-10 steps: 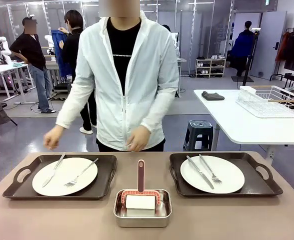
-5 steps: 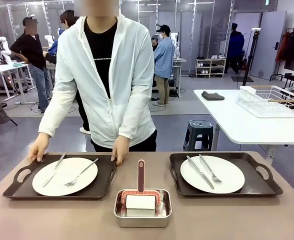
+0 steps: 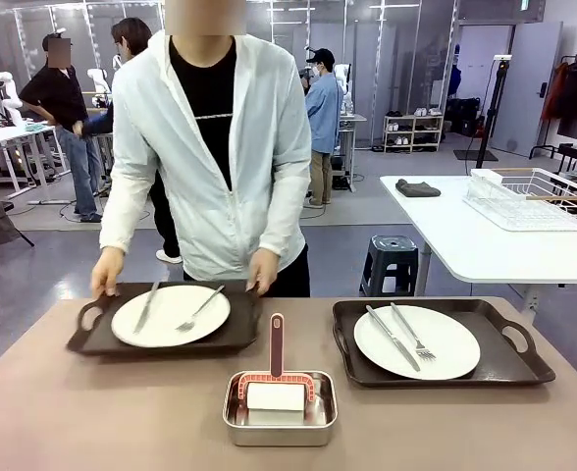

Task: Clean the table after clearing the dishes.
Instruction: When the left (or right) Handle tray is removed, use the left hand (or right hand) to clean the left (or right) side of the table with the Lint Roller.

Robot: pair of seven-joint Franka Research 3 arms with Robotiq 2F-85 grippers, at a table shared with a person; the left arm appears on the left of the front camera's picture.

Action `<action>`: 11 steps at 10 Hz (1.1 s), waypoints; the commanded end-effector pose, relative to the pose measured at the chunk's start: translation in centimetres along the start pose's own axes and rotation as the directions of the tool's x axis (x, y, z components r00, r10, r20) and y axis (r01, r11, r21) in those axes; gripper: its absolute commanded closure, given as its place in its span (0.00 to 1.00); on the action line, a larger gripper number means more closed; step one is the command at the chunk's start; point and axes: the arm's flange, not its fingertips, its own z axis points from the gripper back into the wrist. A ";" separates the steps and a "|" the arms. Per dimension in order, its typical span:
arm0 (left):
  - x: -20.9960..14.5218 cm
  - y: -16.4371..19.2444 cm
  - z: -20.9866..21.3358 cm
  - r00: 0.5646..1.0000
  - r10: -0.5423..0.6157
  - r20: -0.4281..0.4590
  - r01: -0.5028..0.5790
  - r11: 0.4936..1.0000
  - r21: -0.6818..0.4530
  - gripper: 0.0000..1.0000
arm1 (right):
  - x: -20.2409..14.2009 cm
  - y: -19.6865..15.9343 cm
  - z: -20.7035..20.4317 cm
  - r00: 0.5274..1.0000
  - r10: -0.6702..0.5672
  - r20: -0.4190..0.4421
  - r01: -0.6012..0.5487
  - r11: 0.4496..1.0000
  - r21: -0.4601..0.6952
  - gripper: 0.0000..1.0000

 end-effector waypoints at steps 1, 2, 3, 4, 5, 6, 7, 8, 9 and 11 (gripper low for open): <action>-0.2 -0.1 0.2 1.000 -0.003 -0.008 0.003 1.000 0.006 0.00 | -0.1 0.2 0.1 1.000 0.002 -0.002 -0.002 1.000 0.002 0.00; -0.2 -0.1 0.2 1.000 -0.003 -0.008 0.003 1.000 0.006 0.00 | -0.1 0.2 0.1 1.000 0.002 -0.002 -0.002 1.000 0.002 0.00; -0.2 -0.1 0.2 1.000 -0.003 -0.008 0.003 1.000 0.006 0.00 | -0.1 0.2 0.1 1.000 0.002 -0.002 -0.002 1.000 0.002 0.00; -0.2 -0.1 0.2 1.000 -0.003 -0.008 0.003 1.000 0.006 0.00 | -0.1 0.2 0.1 1.000 0.002 -0.002 -0.002 1.000 0.002 0.00; -0.2 -0.1 0.2 1.000 -0.003 -0.008 0.003 1.000 0.006 0.00 | -0.1 0.2 0.1 1.000 0.002 -0.002 -0.002 1.000 0.002 0.00; -0.2 -0.1 0.2 1.000 -0.003 -0.008 0.003 1.000 0.006 0.00 | -0.1 0.2 0.1 1.000 0.002 -0.002 -0.002 1.000 0.002 0.00; -0.2 -0.1 0.2 1.000 -0.003 -0.008 0.003 1.000 0.006 0.00 | -0.1 0.2 0.1 1.000 0.002 -0.002 -0.002 1.000 0.002 0.00; -0.2 -0.1 0.2 1.000 -0.003 -0.008 0.003 1.000 0.006 0.00 | -0.1 0.2 0.1 1.000 0.002 -0.002 -0.002 1.000 0.002 0.00; -0.2 -0.1 0.2 1.000 -0.003 -0.008 0.003 1.000 0.006 0.00 | -0.1 0.2 0.1 1.000 0.002 -0.002 -0.002 1.000 0.002 0.00; 1.5 -2.6 -2.1 0.984 -0.137 -0.112 0.143 0.988 0.049 0.00 | -0.1 0.2 0.1 1.000 0.002 -0.002 -0.002 1.000 0.002 0.00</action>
